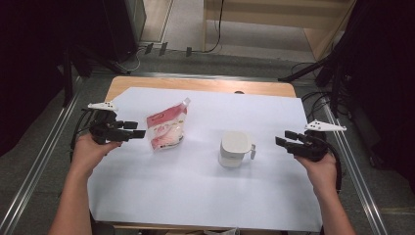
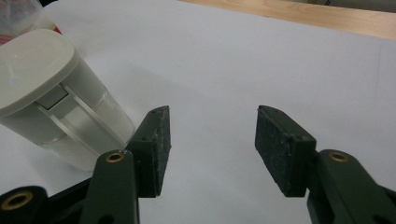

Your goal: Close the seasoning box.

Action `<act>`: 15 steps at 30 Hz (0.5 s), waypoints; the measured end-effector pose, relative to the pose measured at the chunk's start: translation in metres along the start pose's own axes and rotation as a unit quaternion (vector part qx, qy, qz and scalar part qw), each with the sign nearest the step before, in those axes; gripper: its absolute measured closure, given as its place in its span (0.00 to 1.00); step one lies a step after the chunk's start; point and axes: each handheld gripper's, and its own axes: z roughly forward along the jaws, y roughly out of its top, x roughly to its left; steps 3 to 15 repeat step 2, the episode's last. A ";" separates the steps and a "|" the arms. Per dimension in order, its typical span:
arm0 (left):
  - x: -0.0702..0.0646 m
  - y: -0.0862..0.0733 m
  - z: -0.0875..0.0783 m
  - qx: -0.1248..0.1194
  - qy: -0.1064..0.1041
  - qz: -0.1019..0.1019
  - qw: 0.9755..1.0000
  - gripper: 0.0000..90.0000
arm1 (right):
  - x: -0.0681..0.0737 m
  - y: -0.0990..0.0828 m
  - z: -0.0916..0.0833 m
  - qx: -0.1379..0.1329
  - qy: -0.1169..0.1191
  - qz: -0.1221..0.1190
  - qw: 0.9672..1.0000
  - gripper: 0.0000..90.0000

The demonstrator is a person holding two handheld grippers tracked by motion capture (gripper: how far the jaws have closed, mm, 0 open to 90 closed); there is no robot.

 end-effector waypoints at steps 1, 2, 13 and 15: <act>0.000 0.000 0.000 -0.001 -0.001 -0.001 1.000 0.43 | 0.000 0.000 0.000 0.000 0.000 -0.001 1.000 0.51; 0.000 0.000 0.000 0.000 -0.003 -0.002 1.000 0.43 | 0.000 0.000 0.001 0.000 0.000 -0.001 1.000 0.51; 0.000 0.000 0.000 0.000 -0.003 -0.002 1.000 0.43 | 0.000 0.000 0.001 0.000 0.000 -0.001 1.000 0.51; 0.000 0.000 0.000 0.000 -0.003 -0.002 1.000 0.43 | 0.000 0.000 0.001 0.000 0.000 -0.001 1.000 0.51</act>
